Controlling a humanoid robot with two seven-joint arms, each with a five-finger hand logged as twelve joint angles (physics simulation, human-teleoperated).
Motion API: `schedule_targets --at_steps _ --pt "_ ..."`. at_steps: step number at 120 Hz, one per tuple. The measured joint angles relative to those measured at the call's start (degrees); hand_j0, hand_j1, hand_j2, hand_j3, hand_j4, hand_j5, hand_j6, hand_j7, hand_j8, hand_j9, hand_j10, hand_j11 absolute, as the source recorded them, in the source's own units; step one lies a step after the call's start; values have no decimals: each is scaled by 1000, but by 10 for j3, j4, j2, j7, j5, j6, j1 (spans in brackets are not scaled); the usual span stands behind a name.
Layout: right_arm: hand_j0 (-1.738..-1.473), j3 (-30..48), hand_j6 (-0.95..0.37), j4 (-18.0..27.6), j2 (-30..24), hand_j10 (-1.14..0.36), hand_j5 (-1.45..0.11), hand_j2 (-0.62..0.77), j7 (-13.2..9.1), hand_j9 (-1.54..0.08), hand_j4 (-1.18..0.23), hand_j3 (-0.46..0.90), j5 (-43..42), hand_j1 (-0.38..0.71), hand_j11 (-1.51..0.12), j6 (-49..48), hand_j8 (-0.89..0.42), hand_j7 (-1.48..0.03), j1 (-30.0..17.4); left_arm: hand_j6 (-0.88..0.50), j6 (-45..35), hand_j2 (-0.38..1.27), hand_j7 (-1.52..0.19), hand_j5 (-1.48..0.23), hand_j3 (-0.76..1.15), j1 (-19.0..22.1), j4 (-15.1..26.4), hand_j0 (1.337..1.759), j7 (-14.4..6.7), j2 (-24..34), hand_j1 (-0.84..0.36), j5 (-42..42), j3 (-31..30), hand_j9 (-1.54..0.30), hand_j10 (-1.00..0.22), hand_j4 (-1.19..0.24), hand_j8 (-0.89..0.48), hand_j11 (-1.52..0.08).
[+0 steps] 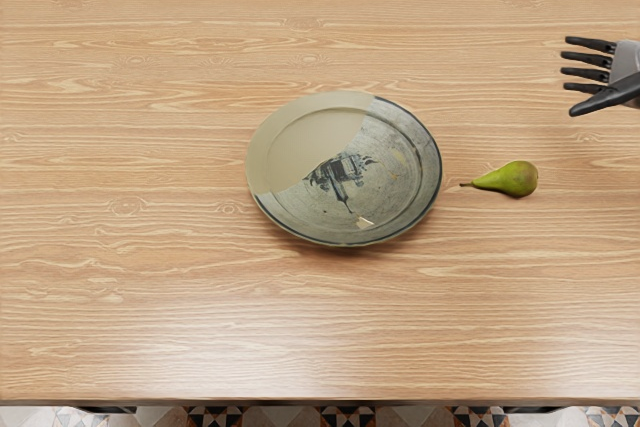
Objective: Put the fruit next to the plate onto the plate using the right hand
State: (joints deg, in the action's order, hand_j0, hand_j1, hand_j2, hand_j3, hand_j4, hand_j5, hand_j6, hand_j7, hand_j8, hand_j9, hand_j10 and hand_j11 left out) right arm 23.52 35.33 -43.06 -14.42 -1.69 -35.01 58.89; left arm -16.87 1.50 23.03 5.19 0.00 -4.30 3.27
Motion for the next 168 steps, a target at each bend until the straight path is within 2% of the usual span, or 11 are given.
schedule_targets --at_steps 20,38,50,60,69,80,92,99,125,151,168 --pt "-1658 -1 2 0 3 1 0 1 0 0 0 0 1 -349 0 0 2 0 0 0 0 0 0 0 0 0 0 1658 0 0 349 0 0 0 0 0 0 0" --pt "-1658 -6 2 16 55 1 0 1 -1 0 0 0 -37 -349 0 0 2 0 3 0 0 0 0 0 0 1 0 1658 0 0 349 0 0 0 0 0 0 0" --pt "-1658 -6 0 74 36 0 0 1 -8 0 -1 0 -65 -349 0 0 0 0 5 0 0 0 0 0 0 1 0 1658 0 0 349 0 0 0 0 0 0 0" --pt "-1658 -7 0 186 -29 0 0 1 -17 0 -1 0 -79 -349 0 0 0 0 6 0 0 0 0 0 0 0 0 1658 0 0 349 0 0 0 0 0 0 0" --pt "-1658 -6 0 301 -84 0 0 1 -52 0 0 0 -101 -349 0 16 0 0 7 0 0 0 0 0 0 1 0 1658 0 0 349 0 0 0 0 0 0 0" --pt "-1658 -7 -1 406 -113 0 0 1 -107 0 -1 0 -153 -349 0 114 -1 0 5 0 0 0 0 0 0 1 0 1658 0 0 349 0 0 0 0 0 0 0" --pt "-1658 -7 -2 478 -124 -1 0 1 -160 0 -2 0 -206 -349 0 236 -2 0 3 0 0 0 0 0 0 0 0 1658 0 0 349 0 0 0 0 0 0 0" --pt "-1658 -7 -3 506 -122 -2 0 1 -180 0 -2 0 -239 -349 0 296 -2 0 5 0 0 0 0 0 0 0 0 1658 0 0 349 0 0 0 0 0 0 0" --pt "-1658 -34 -4 542 -48 -3 0 1 -203 0 -3 0 -411 -349 0 440 -4 0 6 0 0 0 0 0 0 0 0 1658 0 0 349 0 0 0 0 0 0 0" --pt "-1658 -68 -6 543 -34 -3 -1 2 -205 0 -4 0 -446 -349 0 395 -4 0 15 0 0 0 0 0 0 1 0 1658 0 0 349 0 0 0 0 0 0 0" --pt "-1658 -74 -6 541 -24 -3 -1 2 -206 0 -4 0 -474 -349 0 442 -5 0 17 0 0 0 0 0 0 0 0 1658 0 0 349 0 0 0 0 0 0 0"
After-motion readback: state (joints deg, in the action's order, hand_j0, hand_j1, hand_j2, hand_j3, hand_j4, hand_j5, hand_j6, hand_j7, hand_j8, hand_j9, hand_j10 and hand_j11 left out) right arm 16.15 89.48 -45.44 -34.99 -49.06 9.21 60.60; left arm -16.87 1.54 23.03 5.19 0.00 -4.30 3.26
